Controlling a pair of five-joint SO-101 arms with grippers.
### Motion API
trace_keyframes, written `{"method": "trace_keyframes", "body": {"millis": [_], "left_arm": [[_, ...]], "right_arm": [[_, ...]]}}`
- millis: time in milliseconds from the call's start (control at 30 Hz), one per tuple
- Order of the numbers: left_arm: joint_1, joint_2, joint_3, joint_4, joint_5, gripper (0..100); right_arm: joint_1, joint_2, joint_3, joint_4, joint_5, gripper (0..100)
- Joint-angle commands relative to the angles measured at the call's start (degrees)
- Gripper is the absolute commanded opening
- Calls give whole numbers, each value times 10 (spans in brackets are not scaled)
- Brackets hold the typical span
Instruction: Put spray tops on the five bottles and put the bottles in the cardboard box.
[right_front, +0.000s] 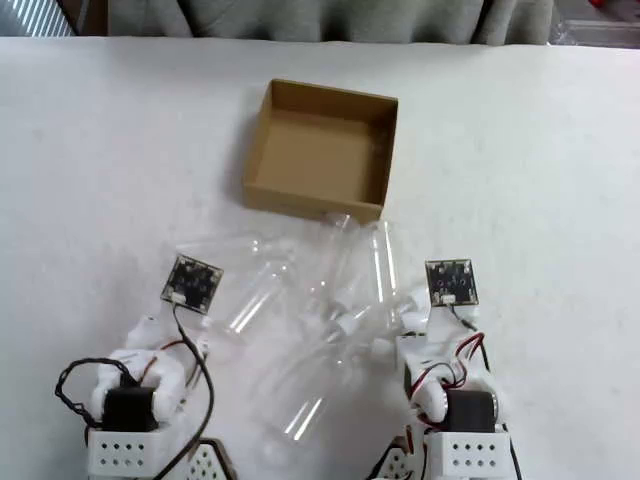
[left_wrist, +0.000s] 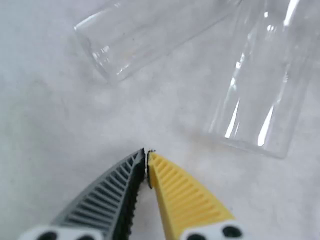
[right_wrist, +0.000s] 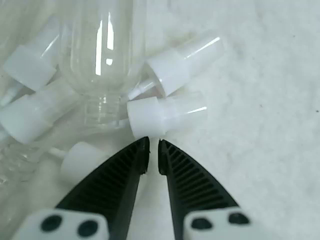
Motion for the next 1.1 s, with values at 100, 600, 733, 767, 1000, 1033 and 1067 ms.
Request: {"method": "trace_keyframes", "body": {"millis": [100,600,733,767,1000,1033,1067], "left_arm": [[0,-8,-3,1,-5,24],[-1,-8,-4,-113,-3,24],[-4,-8,-3,-166,-3,24],[-4,-8,-3,-168,-3,24],[0,-8,-4,-165,-6,24],[0,-8,-4,-164,-6,24],[0,-8,-4,-160,-6,24]], "right_arm": [[4,-10,5,2,4,17],[6,-10,5,2,4,18],[6,-10,5,2,4,18],[6,-10,5,2,4,18],[7,-10,4,2,4,18],[7,-10,3,2,4,18],[7,-10,2,2,4,18]]}}
